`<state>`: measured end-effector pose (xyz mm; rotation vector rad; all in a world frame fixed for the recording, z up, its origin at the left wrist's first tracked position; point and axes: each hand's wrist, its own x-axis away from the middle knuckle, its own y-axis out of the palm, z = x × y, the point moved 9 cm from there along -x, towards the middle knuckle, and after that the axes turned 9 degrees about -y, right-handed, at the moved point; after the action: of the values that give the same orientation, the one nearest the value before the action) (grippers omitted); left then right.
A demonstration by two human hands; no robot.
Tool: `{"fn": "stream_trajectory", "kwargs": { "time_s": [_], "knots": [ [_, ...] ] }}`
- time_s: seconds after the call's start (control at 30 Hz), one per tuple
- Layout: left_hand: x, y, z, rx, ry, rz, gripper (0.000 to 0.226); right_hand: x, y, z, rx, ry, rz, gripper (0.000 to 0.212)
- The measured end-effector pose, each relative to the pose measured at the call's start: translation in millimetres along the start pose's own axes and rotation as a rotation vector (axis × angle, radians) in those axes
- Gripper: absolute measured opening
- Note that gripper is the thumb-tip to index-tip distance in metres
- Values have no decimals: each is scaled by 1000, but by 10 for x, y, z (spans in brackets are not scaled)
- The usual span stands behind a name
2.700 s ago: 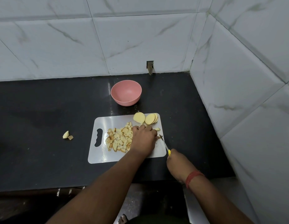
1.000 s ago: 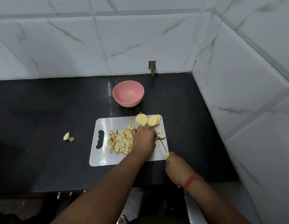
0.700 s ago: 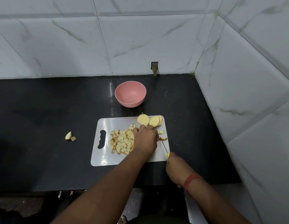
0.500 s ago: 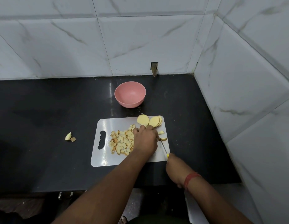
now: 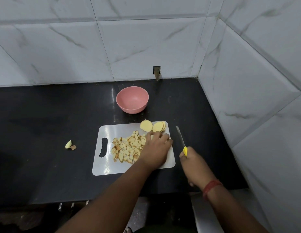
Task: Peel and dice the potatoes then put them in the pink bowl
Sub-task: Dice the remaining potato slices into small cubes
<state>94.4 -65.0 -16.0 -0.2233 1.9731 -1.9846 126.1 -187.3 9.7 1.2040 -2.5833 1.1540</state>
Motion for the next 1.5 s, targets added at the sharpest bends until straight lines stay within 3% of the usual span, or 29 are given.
{"fn": "stream_trajectory", "kwargs": {
  "time_s": [0.1, 0.27, 0.5, 0.7, 1.0, 1.3, 1.5],
  "knots": [
    [47, 89, 110, -115, 132, -3, 28, -8, -22, -28, -15, -7, 38, 20],
    [81, 90, -175, -173, 6, -73, 29, -5, 36, 26, 11, 2, 2, 20],
    [-167, -15, -283, -21, -256, -81, 33, -25, 74, 54, 38, 10, -36, 20],
    [-302, 44, -210, -53, -221, -169, 29, -40, 117, 118, 56, 19, -60, 19],
    [-244, 95, -264, 52, -227, -135, 24, -137, 348, 282, 297, 50, -147, 7],
    [-208, 116, -254, 46, -215, -126, 27, -214, 449, 218, 315, 75, -207, 22],
    [-205, 121, -271, 56, -241, -116, 25, -267, 550, 300, 380, 80, -238, 20]
  ]
}}
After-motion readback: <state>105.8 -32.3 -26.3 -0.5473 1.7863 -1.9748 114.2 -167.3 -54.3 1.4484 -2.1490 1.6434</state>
